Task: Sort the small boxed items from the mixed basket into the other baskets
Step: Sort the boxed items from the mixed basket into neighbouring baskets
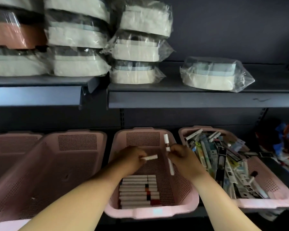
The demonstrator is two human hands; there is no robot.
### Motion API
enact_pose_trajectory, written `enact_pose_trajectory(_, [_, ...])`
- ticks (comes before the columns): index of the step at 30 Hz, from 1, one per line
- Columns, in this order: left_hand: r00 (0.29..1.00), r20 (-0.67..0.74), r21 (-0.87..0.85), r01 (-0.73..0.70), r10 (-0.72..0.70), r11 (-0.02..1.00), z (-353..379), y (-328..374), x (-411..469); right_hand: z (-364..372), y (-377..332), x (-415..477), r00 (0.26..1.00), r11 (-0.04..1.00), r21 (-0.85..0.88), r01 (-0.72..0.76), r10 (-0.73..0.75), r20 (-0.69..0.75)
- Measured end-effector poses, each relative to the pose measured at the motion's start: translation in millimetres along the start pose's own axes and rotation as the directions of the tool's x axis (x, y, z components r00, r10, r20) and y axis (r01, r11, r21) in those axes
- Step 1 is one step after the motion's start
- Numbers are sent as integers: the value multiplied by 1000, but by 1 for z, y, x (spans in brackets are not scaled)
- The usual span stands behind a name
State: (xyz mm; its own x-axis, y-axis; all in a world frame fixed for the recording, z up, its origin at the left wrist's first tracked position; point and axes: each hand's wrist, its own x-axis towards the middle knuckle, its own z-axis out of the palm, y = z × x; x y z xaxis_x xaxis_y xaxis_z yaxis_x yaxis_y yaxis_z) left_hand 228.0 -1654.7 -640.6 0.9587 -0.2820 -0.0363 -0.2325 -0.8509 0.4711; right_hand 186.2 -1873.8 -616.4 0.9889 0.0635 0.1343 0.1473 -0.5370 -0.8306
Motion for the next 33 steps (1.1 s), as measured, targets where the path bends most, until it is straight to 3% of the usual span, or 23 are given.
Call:
enact_pose_trajectory(5, [974, 207, 251, 41, -95, 967, 17, -4, 4, 0, 2, -1, 1000, 999, -34, 13, -14, -6])
enact_pose_trajectory(10, [960, 263, 235, 35, -98, 971, 9, -6, 4, 0, 1, -1, 1000, 999, -32, 15, -15, 9])
enact_pose_trajectory(13, [990, 141, 68, 9, -19, 998, 4, 0, 5, 4, -1, 1, 1000, 990, 135, -25, 23, 14])
enact_pose_trajectory(17, [994, 8, -430, -99, 113, 898, -8, 26, 5, 13, -6, 9, 988, 903, 399, -157, 146, 57])
enact_pose_trajectory(19, [988, -59, -447, -154, 143, 881, -10, 36, 4, 17, -9, 13, 976, 843, 491, -219, 199, 93])
enact_pose_trajectory(24, [970, -165, -73, -192, 178, 979, -15, 32, 7, 15, -8, 15, 972, 867, 443, -230, 231, 52])
enact_pose_trajectory(28, [998, 27, 236, -55, 50, 970, -17, 7, 11, -10, 5, 12, 960, 921, 325, -215, 261, -105])
enact_pose_trajectory(33, [961, 256, 291, 30, -108, 956, -4, -13, 10, -34, 16, 6, 949, 918, 307, -250, 295, -110])
